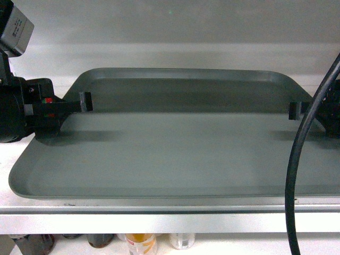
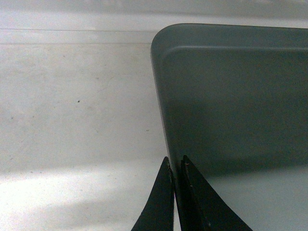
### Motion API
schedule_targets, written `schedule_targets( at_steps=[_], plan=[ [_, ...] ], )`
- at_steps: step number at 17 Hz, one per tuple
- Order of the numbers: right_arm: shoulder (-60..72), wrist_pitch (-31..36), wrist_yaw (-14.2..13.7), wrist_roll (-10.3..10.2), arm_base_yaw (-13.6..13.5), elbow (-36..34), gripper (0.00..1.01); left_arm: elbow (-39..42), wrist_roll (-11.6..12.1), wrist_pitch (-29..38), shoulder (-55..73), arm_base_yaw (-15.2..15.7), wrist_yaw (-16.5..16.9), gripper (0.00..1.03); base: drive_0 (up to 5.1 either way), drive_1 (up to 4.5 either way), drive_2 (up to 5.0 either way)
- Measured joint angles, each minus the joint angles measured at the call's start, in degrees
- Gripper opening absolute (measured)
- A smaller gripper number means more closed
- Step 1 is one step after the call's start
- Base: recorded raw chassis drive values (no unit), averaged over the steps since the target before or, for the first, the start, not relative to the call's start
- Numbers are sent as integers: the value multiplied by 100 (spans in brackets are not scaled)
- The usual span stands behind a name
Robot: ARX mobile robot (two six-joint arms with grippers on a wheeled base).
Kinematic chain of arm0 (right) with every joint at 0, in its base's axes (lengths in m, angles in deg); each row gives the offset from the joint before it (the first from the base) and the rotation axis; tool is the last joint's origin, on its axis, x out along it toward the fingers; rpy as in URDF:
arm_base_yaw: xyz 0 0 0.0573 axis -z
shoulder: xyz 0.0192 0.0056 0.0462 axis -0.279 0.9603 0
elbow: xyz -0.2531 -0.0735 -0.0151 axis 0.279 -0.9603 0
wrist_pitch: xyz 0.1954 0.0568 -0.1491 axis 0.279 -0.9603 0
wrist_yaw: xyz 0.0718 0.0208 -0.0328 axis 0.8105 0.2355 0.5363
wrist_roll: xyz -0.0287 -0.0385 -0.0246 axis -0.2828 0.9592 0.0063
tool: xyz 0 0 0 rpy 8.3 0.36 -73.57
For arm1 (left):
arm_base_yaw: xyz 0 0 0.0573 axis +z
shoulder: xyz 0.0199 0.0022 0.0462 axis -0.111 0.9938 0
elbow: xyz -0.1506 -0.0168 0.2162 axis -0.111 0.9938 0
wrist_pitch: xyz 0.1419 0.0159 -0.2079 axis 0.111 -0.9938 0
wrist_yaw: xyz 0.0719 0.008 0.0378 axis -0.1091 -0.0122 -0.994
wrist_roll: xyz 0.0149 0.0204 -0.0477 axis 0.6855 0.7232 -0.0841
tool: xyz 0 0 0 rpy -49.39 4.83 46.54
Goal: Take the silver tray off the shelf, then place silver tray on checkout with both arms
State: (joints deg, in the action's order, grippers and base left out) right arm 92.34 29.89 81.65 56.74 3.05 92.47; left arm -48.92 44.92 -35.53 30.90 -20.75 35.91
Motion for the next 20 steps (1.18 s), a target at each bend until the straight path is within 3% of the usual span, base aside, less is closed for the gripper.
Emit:
schedule_targets(
  at_steps=[20],
  plan=[
    [-31, 83, -17, 81, -4, 0, 3, 46, -4, 101, -11, 0, -2, 3, 0, 0, 0]
  ],
)
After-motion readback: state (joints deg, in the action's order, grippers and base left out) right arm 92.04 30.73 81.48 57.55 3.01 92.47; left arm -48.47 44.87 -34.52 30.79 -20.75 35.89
